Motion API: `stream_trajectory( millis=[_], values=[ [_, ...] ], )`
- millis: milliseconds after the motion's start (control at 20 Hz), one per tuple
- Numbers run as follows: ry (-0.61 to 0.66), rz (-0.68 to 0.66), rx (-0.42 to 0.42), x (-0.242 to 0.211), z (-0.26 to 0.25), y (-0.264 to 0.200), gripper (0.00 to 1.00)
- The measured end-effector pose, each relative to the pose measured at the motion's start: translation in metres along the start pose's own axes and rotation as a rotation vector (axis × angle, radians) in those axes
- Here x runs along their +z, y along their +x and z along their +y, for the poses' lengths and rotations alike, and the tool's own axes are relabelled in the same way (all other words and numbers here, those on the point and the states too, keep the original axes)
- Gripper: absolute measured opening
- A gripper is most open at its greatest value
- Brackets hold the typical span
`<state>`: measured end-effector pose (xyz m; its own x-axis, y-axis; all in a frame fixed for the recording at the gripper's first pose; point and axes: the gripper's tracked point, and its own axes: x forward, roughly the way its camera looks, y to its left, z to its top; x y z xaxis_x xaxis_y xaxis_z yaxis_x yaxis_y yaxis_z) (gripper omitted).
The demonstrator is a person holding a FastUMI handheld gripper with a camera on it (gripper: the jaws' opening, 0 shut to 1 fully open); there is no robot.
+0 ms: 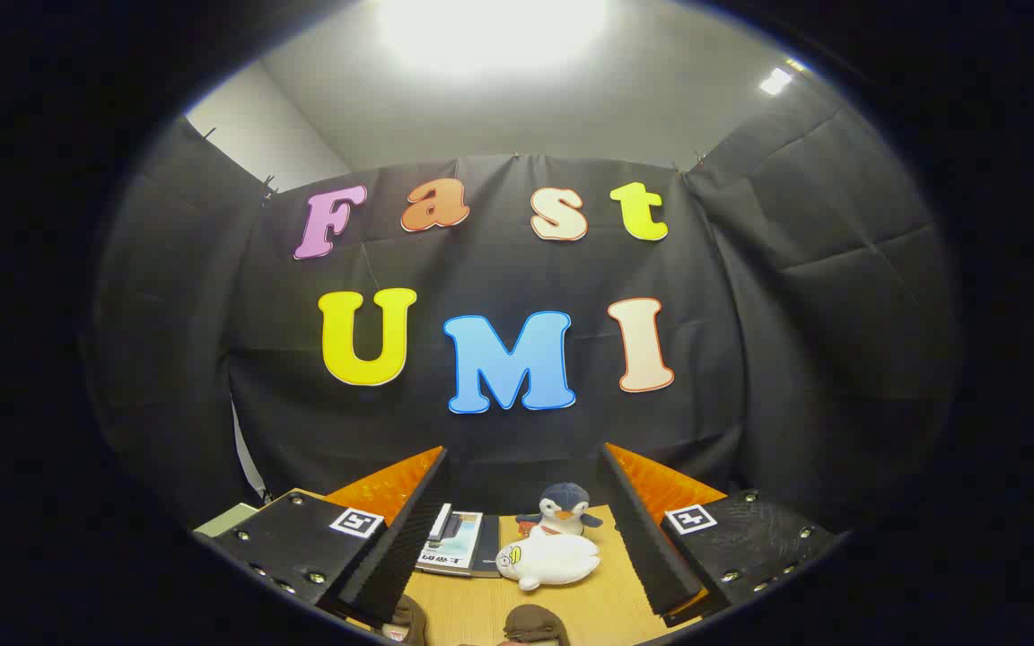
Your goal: Open the storage box then place both shoes into the box .Put the left shoe in first, then the right shoe, with the right side of both shoes facing outward in a uniform manner.
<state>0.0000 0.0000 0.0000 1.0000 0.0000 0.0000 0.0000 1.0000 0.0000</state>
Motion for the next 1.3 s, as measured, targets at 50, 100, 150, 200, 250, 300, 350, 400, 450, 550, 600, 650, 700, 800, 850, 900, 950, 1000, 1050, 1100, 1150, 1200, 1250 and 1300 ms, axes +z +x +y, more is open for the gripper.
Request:
stream_trajectory(
  millis=[50,100,150,200,250,300,350,400,450,550,600,650,700,800,850,900,950,1000,1050,1100,1150,1200,1250,1300],
  values=[
    [0.001,0.002,-0.014,-0.001,0.001,-0.001,0.98],
    [0.001,0.001,-0.026,-0.002,0.001,-0.003,0.98],
    [-0.001,0.001,-0.037,-0.003,0.003,-0.005,0.98],
    [-0.005,0.003,-0.046,-0.003,0.004,-0.007,0.98],
    [-0.007,0.008,-0.052,-0.006,0.004,-0.008,0.98],
    [-0.007,0.013,-0.052,-0.008,0.005,-0.008,0.98],
    [-0.003,0.016,-0.049,-0.009,0.008,-0.009,0.99],
    [-0.002,0.018,-0.043,-0.009,0.009,-0.007,0.98],
    [-0.005,0.018,-0.036,-0.01,0.01,-0.006,0.98],
    [-0.016,0.023,-0.051,-0.013,0.005,-0.002,0.98],
    [-0.015,0.016,-0.042,-0.011,0.008,0.0,0.99],
    [-0.016,0.013,-0.039,-0.011,0.01,0.003,0.99],
    [-0.015,0.019,-0.031,-0.014,0.012,0.006,0.99],
    [-0.006,0.03,-0.002,-0.019,0.018,0.011,0.99],
    [-0.002,0.037,0.003,-0.022,0.016,0.014,0.99],
    [0.004,0.047,0.005,-0.025,0.015,0.016,0.98],
    [0.013,0.052,0.008,-0.03,0.014,0.018,0.98],
    [0.019,0.057,0.01,-0.032,0.014,0.021,0.98],
    [0.023,0.064,0.014,-0.038,0.013,0.023,0.98],
    [0.026,0.072,0.021,-0.042,0.015,0.026,0.99],
    [0.029,0.084,0.029,-0.049,0.017,0.029,0.99],
    [0.031,0.098,0.038,-0.055,0.018,0.032,0.98],
    [0.038,0.112,0.052,-0.062,0.022,0.035,0.98],
    [0.046,0.127,0.069,-0.068,0.027,0.037,0.98]
  ],
)
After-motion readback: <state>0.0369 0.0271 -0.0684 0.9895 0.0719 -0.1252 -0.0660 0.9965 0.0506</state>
